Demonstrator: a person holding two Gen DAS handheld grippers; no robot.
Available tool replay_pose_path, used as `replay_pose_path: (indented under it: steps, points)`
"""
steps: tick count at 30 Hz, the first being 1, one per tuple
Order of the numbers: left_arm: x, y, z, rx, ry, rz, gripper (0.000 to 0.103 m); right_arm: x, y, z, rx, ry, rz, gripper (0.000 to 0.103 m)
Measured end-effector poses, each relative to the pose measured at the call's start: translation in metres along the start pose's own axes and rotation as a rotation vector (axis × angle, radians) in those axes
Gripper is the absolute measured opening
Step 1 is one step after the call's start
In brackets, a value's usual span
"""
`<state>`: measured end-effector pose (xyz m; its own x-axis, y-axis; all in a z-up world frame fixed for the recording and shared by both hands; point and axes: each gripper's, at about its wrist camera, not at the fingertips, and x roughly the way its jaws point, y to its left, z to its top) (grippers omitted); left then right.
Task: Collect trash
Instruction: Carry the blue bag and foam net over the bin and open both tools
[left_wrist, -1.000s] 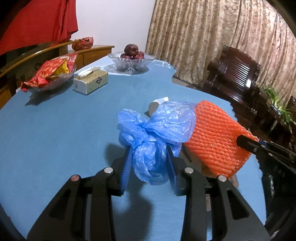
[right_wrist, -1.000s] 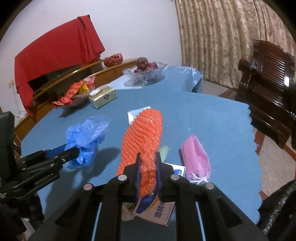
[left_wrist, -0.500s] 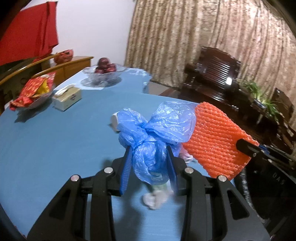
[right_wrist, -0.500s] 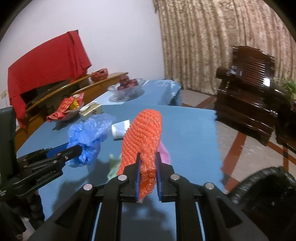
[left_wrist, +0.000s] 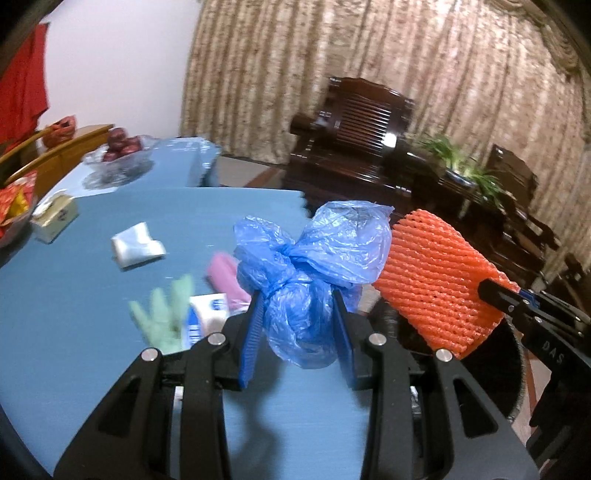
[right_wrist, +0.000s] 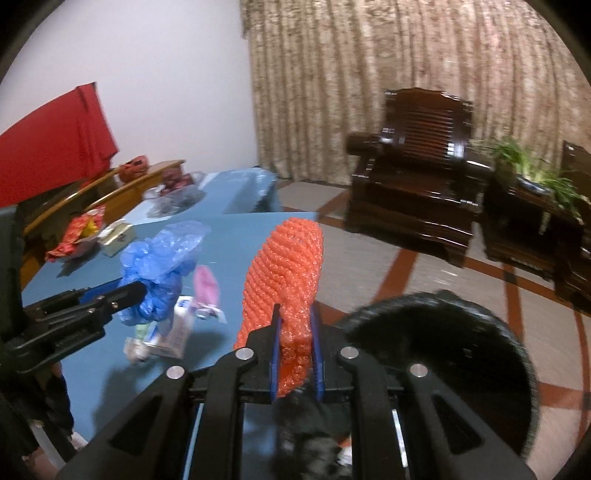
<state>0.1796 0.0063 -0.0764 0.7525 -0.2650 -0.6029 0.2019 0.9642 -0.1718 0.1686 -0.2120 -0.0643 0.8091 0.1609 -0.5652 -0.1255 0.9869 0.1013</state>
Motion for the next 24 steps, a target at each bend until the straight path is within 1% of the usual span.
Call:
replay_pose_path:
  steps: [4,10,18,24]
  points:
    - [0.010,-0.031,-0.002,0.037,0.007,-0.056,0.035,-0.016,-0.034,-0.010,0.038,-0.002,-0.070,0.014]
    - [0.029,-0.079,-0.007,0.090,0.022,-0.153,0.035,-0.029,-0.069,-0.027,0.074,0.012,-0.151,0.014]
    - [0.061,-0.133,-0.016,0.152,0.059,-0.222,0.035,-0.037,-0.112,-0.050,0.142,0.042,-0.240,0.014]
    - [0.082,-0.163,-0.030,0.189,0.096,-0.263,0.035,-0.037,-0.135,-0.064,0.189,0.066,-0.279,0.014]
